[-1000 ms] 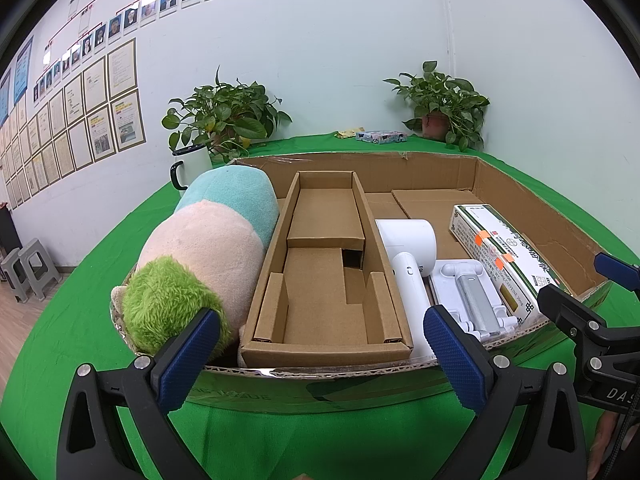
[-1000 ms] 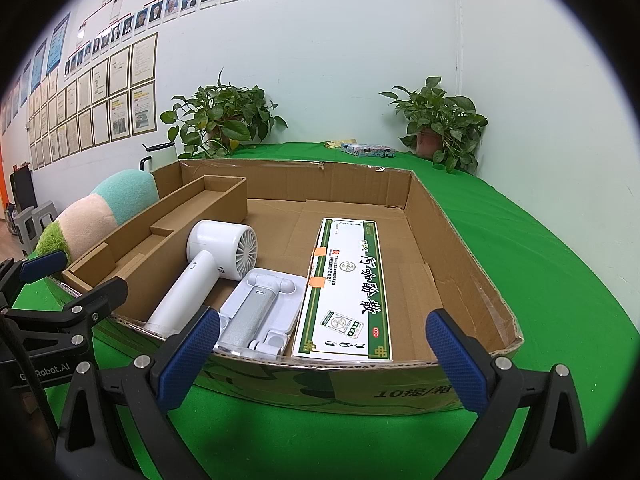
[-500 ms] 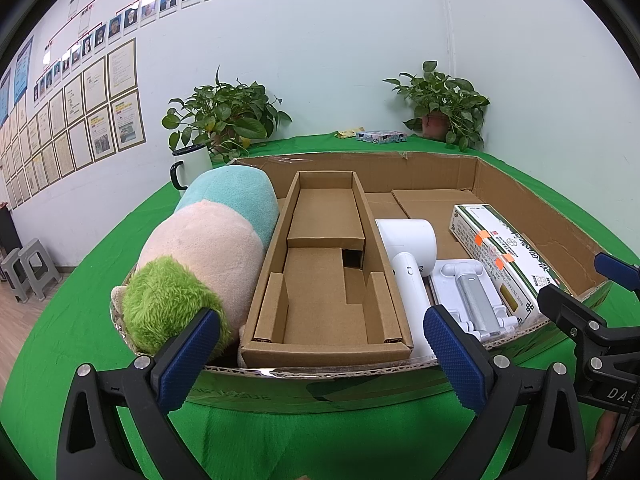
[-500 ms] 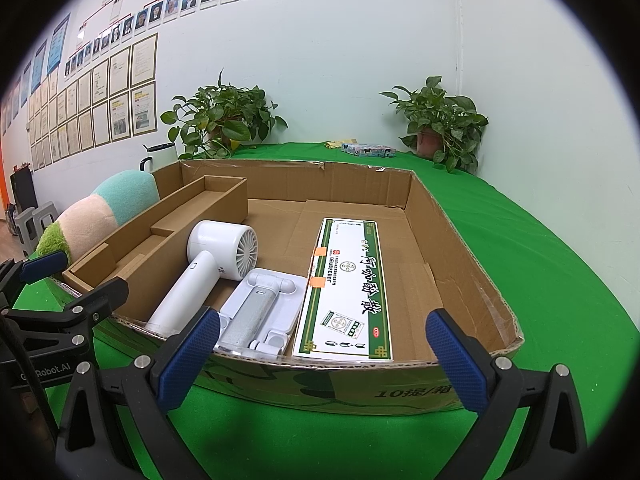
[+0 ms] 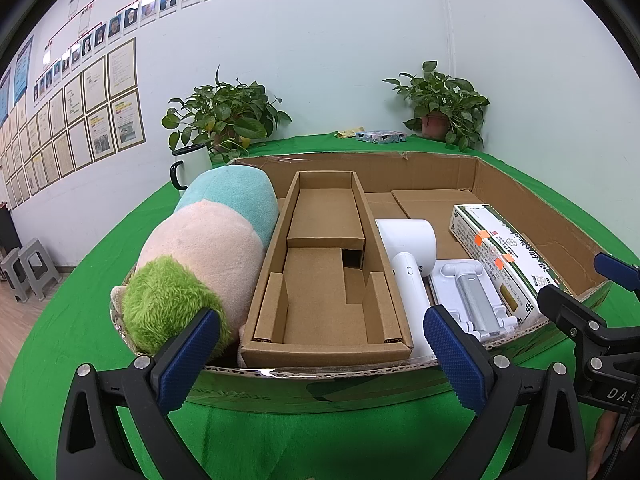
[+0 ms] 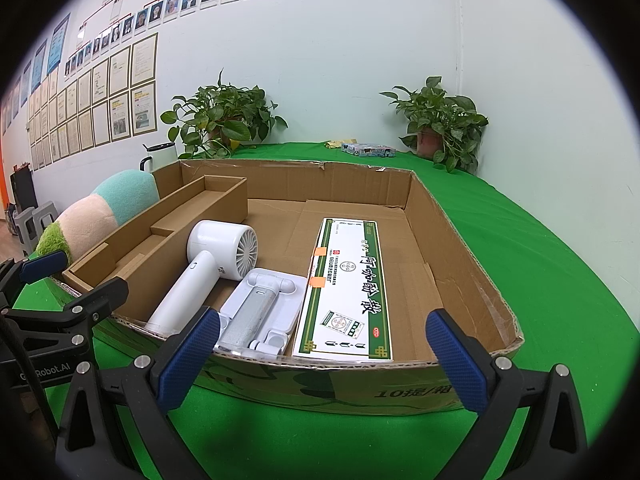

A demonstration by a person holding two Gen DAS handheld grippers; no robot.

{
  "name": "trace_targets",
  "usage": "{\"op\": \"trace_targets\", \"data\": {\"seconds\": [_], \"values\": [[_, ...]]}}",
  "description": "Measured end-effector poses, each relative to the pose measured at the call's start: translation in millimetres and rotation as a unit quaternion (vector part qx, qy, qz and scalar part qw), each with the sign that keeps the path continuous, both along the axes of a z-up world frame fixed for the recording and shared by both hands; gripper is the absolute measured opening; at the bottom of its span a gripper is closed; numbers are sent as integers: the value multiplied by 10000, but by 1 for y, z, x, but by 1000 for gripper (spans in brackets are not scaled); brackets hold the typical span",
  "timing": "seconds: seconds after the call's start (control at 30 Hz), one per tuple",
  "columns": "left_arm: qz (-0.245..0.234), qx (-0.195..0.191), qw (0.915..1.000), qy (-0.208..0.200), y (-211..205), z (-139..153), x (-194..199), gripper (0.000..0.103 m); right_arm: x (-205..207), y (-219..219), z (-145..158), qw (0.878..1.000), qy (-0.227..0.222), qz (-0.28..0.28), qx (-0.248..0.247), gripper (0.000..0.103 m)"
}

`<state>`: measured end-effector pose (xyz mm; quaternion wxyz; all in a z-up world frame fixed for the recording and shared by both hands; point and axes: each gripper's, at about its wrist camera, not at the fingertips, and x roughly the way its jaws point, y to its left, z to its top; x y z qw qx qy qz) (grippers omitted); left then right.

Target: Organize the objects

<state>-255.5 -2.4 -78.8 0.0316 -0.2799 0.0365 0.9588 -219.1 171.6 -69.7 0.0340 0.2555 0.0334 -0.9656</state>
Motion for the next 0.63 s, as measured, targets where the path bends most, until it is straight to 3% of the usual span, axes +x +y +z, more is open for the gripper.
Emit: {"op": "trace_targets", "data": {"seconds": [0.63], "values": [[5,0,10000,0,1,1,1,103,0,0,0,10000,0,-4,6,102]]}}
